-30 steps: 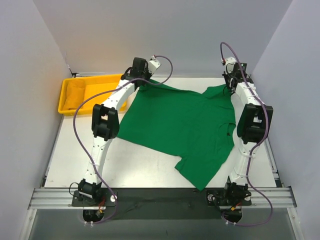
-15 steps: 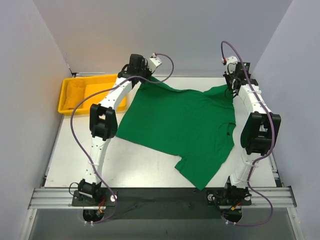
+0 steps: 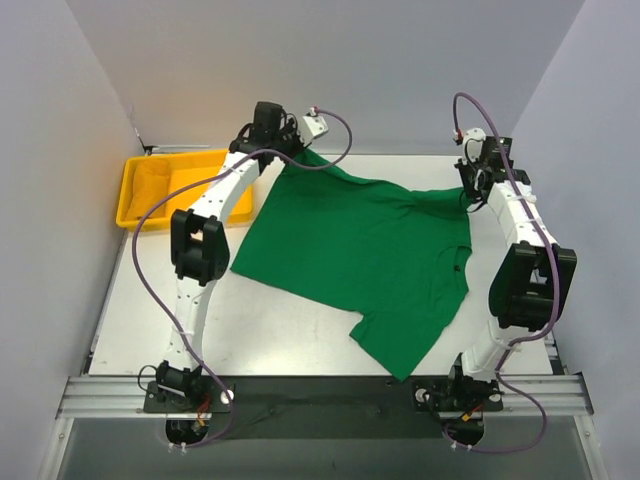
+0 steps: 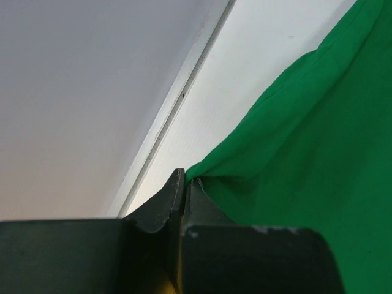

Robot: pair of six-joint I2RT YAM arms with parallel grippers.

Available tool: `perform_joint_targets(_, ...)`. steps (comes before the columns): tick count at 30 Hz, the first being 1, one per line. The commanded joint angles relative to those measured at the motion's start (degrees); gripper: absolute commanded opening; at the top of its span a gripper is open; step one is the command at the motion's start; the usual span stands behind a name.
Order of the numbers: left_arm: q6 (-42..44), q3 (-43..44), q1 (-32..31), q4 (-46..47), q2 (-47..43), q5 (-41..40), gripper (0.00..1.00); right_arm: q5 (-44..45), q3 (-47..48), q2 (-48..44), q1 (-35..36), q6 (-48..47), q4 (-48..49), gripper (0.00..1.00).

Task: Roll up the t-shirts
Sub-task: Fold the T-shirt at the center of the board.

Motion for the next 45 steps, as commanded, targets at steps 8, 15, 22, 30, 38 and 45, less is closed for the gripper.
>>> perform_joint_targets(8,14.3,-1.8,3.6,-3.8,-4.3,6.9,0.0,-0.7,-8.1,-14.9,1.9,6.6,-8.1,0.0)
perform_joint_targets(15,22.1,-2.8,4.6,-3.2,-3.2,9.0,0.0,0.0,-10.3,-20.1,8.0,11.3,-13.8,0.0)
perform_joint_targets(22,29.7,-5.1,5.4,-2.1,-3.1,11.1,0.0,-0.7,-12.3,-23.1,9.9,13.8,-17.2,0.0)
perform_joint_targets(30,40.0,-6.5,6.8,-4.4,-3.9,13.5,0.0,-2.8,-16.1,-27.4,10.6,14.4,-19.7,0.0)
perform_joint_targets(38,51.5,-8.5,7.7,-13.2,-4.7,13.9,0.0,-5.7,-17.5,-28.1,13.2,14.4,-20.3,0.0)
perform_joint_targets(45,62.6,-20.5,8.0,-13.7,-9.9,13.0,0.0,-7.5,-20.4,-28.1,14.9,10.9,-20.7,0.0)
